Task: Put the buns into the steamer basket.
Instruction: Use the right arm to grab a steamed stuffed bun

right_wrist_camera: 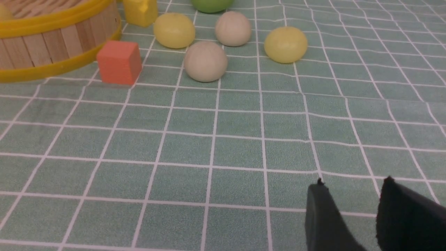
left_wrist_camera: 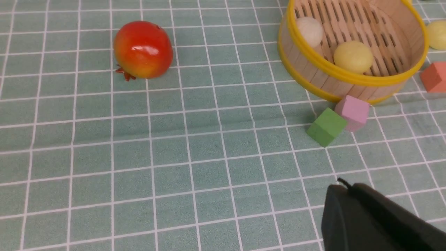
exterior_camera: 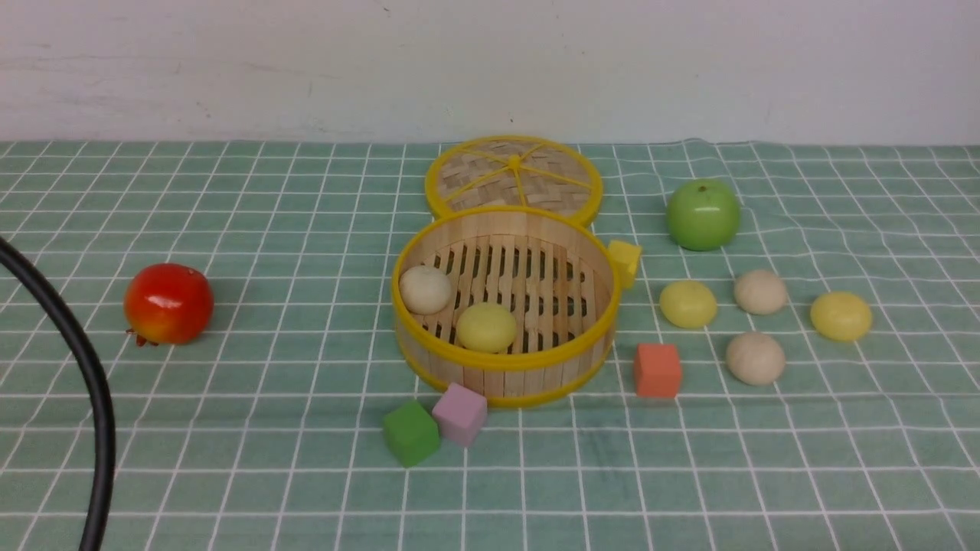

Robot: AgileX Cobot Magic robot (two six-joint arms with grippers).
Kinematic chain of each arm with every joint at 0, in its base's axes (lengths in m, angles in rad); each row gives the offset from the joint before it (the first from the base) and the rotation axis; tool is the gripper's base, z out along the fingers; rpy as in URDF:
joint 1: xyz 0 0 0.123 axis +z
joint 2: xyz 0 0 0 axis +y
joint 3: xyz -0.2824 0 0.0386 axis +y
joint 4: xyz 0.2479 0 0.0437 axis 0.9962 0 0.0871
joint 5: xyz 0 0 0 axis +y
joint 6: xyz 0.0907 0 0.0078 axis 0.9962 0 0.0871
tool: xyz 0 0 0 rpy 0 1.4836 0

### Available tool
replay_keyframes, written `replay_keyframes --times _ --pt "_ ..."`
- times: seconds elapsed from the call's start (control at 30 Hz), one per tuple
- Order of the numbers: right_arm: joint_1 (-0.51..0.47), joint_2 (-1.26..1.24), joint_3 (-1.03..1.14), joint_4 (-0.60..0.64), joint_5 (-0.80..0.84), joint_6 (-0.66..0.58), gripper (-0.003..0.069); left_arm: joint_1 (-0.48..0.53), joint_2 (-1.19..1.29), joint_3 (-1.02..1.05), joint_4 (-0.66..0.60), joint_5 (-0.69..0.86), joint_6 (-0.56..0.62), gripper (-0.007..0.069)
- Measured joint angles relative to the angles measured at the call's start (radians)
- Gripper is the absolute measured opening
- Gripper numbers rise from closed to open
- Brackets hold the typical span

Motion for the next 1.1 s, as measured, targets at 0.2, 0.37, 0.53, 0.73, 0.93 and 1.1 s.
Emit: replay_keyframes --times 0.2,0.37,0.53,0.73,0.93,1.1 --pt "0.0 0.0 0.0 0.0 0.0 0.0 0.024 0.0 -0.111 0.137 -0.011 -0.067 0.026 -0.0011" --pt "0.0 0.0 0.0 0.0 0.0 0.0 0.024 0.039 -0.229 0.299 0.001 -0.254 0.043 -0.001" --pt "0.0 0.0 0.0 0.0 0.0 0.0 0.024 0.179 -0.418 0.505 0.009 -0.463 0.046 -0.0006" --pt "0.0 0.0 0.0 0.0 0.0 0.0 0.024 0.217 -0.598 0.726 0.015 -0.535 0.05 -0.0001" --pt "0.0 0.0 0.0 0.0 0.0 0.0 0.024 0.255 -0.659 0.882 0.004 -0.544 0.05 0.0004" --pt "0.0 0.0 0.0 0.0 0.0 0.0 0.024 0.311 -0.659 0.921 -0.027 -0.537 0.05 0.0008"
